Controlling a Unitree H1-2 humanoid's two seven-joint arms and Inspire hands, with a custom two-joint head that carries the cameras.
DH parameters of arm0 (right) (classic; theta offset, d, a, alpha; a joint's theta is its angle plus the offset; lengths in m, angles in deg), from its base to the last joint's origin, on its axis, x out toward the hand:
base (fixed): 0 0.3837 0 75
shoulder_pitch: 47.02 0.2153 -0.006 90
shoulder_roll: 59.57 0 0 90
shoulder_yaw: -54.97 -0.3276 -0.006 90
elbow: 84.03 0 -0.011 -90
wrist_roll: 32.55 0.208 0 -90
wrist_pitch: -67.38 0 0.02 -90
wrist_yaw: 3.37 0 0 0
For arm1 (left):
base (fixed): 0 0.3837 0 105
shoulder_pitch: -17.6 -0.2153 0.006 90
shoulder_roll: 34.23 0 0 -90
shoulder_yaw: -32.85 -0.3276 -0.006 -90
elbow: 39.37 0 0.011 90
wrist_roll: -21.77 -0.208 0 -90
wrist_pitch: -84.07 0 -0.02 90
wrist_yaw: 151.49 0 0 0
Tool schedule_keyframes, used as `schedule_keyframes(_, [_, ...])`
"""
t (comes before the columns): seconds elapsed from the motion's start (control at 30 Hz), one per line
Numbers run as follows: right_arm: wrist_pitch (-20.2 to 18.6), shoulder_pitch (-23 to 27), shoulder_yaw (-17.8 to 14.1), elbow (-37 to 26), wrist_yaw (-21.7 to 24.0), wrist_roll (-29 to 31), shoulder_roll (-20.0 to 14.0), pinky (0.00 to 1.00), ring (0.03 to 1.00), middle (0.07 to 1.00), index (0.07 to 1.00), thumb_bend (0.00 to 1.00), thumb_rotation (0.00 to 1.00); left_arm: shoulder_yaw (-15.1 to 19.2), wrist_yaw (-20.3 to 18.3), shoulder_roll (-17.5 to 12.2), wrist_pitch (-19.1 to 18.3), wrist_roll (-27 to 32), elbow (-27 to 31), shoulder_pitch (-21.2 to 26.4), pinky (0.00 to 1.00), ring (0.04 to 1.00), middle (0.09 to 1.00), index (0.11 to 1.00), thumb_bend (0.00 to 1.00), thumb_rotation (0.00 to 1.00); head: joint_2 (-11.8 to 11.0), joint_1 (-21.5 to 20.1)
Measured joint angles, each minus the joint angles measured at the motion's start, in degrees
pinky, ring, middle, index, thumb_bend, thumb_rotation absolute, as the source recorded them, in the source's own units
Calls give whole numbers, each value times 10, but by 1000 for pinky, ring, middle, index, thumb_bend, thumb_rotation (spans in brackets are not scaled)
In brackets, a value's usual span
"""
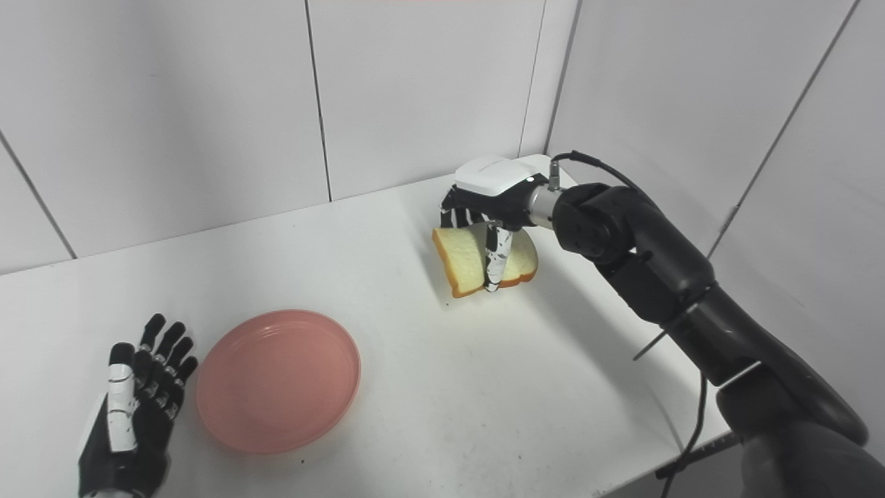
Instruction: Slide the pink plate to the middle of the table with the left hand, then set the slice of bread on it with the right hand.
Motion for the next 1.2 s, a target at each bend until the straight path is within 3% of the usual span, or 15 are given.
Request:
schedule_keyframes(0.23, [0, 15, 8, -30, 17, 11, 26, 463, 505, 496, 482, 527, 0, -8, 4, 8, 1, -4, -2, 0, 997, 988, 982, 982, 739, 1000, 2, 45])
schedule_keyframes(0.43, [8, 23, 27, -32, 23, 29, 68, 424, 481, 506, 470, 528, 0, -17, 9, 17, 10, -13, -10, 0, 1000, 991, 984, 984, 736, 1000, 8, 107])
schedule_keyframes(0.6, [11, 37, 47, -40, 32, 37, 84, 426, 481, 503, 474, 527, 0, -23, 17, 23, 24, -28, -19, 1, 1000, 991, 983, 982, 737, 1000, 12, 123])
schedule_keyframes(0.73, [11, 54, 59, -54, 36, 40, 104, 349, 420, 474, 499, 528, 0, -26, 27, 32, 26, -40, -21, 1, 1000, 993, 980, 982, 729, 1000, 17, 138])
schedule_keyframes(0.97, [11, 66, 77, -53, 48, 50, 146, 409, 469, 487, 489, 528, 0, -34, 40, 41, 26, -55, -22, 1, 1000, 983, 972, 976, 744, 1000, 26, 166])
schedule_keyframes(1.2, [18, 76, 79, -50, 56, 77, 152, 430, 486, 490, 486, 528, 0, -55, 73, 45, 31, -94, -25, 2, 1000, 976, 968, 975, 763, 1000, 49, 252])
